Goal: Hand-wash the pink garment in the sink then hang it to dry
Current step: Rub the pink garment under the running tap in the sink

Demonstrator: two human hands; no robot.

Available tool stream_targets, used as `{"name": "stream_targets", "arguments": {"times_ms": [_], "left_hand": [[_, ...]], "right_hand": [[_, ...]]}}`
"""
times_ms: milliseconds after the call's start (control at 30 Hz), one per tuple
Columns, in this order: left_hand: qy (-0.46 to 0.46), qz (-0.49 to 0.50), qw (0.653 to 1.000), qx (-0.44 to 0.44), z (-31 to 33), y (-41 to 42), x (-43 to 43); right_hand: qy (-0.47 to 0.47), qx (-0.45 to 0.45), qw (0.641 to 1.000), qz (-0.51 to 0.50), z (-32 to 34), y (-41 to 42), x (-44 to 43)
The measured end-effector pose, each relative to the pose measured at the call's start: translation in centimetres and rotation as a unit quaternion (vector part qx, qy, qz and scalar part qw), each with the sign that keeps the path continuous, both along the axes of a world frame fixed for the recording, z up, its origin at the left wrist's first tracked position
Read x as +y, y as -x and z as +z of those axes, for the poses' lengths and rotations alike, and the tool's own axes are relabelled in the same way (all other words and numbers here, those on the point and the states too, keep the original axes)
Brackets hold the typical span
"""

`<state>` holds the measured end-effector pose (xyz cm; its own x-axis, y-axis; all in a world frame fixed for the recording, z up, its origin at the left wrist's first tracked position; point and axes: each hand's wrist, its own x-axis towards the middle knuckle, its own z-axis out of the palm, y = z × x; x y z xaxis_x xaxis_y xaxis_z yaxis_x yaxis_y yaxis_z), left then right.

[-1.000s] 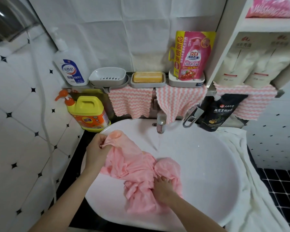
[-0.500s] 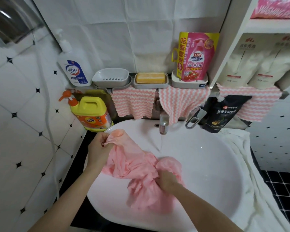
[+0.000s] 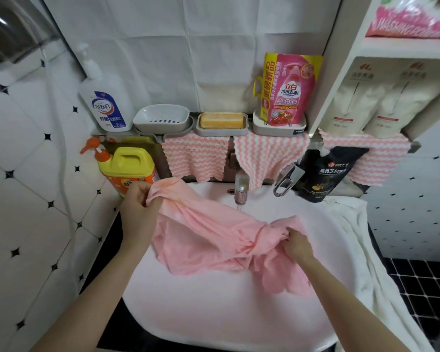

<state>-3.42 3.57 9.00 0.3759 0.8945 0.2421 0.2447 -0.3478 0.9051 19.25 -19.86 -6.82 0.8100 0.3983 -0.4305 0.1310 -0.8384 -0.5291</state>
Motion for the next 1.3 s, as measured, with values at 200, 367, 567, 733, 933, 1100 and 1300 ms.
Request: {"name": "stream_targets", "arguments": {"times_ms": [200, 367, 567, 733, 933, 1100, 1300], "left_hand": [[-0.018, -0.01, 0.999, -0.042, 0.9, -0.5, 0.7], [0.025, -0.006, 0.999, 0.045, -1.3, 0.3, 1.7], [0.044, 0.013, 0.99, 0.131, -3.9, 1.3, 2.1], [0.038, 0.007, 0.989, 0.145, -3.6, 1.4, 1.8], [0.05, 0.023, 0.99, 0.127, -2.5, 2.0, 1.6], [0.047, 0.058, 0.989, 0.126, -2.8, 2.5, 1.5], [0.033, 0.119, 0.989, 0.077, -1.9, 2.2, 0.4]], "right_hand": [[-0.261, 0.29, 0.921, -0.022, 0.9, 0.6, 1.2], [-0.097, -0.067, 0.985, -0.123, 0.2, 1.3, 3.6], [-0.189, -0.048, 0.934, 0.3, 0.4, 13.2, 6.4], [0.085, 0.001, 0.917, 0.391, -3.7, 16.1, 9.9], [0.033, 0.033, 0.931, 0.363, -4.2, 13.0, 6.0], [-0.202, 0.206, 0.957, 0.036, 1.3, 6.5, 3.1], [-0.484, 0.099, 0.81, -0.317, 4.2, 2.2, 1.7]]}}
